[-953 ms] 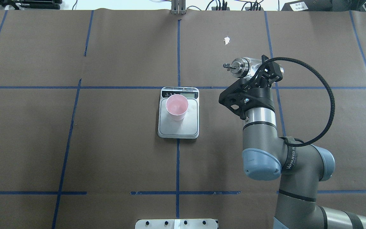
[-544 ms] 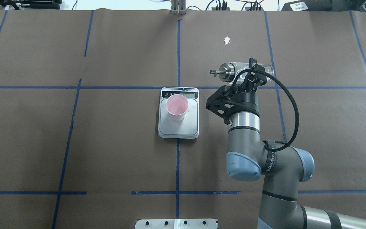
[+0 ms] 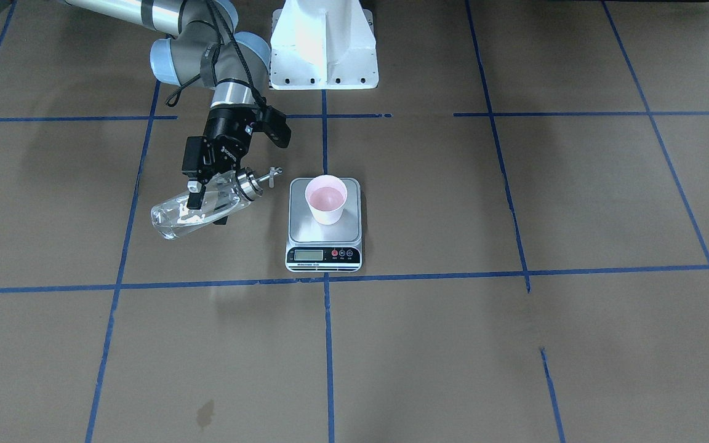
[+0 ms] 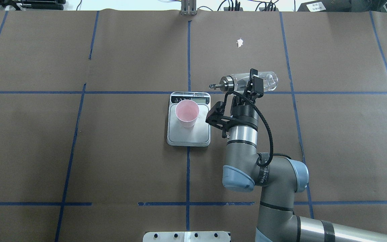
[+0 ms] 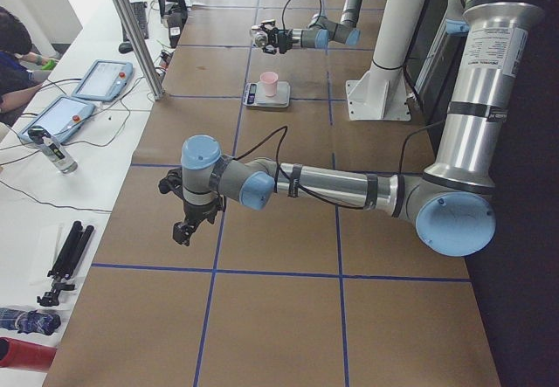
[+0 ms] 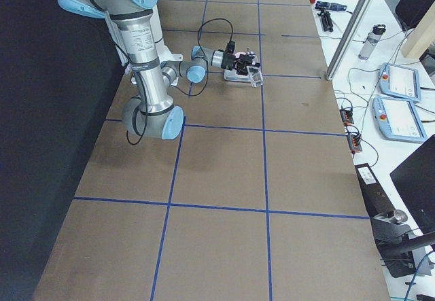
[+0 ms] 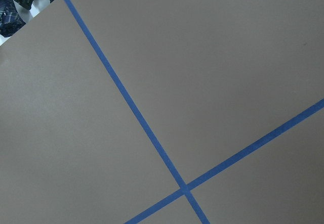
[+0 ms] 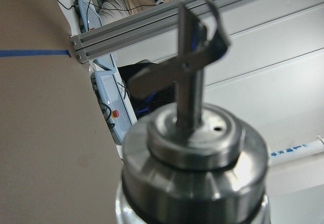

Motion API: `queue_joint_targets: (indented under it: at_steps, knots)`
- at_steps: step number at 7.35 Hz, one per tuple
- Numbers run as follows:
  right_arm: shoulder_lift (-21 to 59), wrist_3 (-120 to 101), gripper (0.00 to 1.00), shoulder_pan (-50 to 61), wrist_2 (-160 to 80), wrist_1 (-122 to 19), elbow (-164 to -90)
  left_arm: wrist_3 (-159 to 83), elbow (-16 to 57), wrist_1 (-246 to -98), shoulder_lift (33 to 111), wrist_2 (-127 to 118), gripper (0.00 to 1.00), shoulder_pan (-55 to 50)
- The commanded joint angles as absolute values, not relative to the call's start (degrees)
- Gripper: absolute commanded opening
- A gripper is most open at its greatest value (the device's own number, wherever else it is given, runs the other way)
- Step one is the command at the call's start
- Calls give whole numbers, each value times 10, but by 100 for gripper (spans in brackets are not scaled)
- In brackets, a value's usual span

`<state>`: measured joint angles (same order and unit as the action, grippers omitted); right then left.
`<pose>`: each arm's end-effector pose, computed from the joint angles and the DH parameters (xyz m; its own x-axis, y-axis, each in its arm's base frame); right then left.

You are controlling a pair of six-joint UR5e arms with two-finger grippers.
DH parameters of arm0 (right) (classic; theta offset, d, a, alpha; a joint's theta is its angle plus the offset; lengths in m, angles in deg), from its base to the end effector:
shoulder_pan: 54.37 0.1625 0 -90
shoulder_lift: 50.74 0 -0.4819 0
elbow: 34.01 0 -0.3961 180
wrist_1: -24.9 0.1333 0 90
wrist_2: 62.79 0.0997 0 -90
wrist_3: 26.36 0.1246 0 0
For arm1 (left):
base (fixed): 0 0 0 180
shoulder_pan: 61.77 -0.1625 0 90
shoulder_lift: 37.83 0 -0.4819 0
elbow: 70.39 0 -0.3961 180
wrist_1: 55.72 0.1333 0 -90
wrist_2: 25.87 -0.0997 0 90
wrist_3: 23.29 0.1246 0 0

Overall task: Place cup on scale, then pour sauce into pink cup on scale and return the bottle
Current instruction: 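Tilt the bottle spout down over the pink cup with the right gripper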

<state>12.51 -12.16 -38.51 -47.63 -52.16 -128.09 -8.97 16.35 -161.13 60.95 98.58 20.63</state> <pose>-0.5575 -0.4220 0.3444 0.8623 -0.0186 -0.5060 0.4983 0.2083 0.8416 0.0168 -0.6007 0.6610 0.7355 0.5287 -0.4236 -0.3152 0.8205 0.4768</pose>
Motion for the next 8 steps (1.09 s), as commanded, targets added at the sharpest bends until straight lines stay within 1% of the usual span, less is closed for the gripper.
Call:
queue_joint_targets:
  at_steps: [1, 4, 8]
  knots:
    - [114, -174, 0, -391, -504, -522, -1267, -91, 159, -1611, 610, 986, 100, 208]
    - [109, -242, 0, -395, -554, -522, -1238, -90, 143, -1612, 613, 986, 100, 216]
    - [100, -300, 0, -397, -578, -522, -1235, -88, 134, -1614, 613, 985, 100, 222]
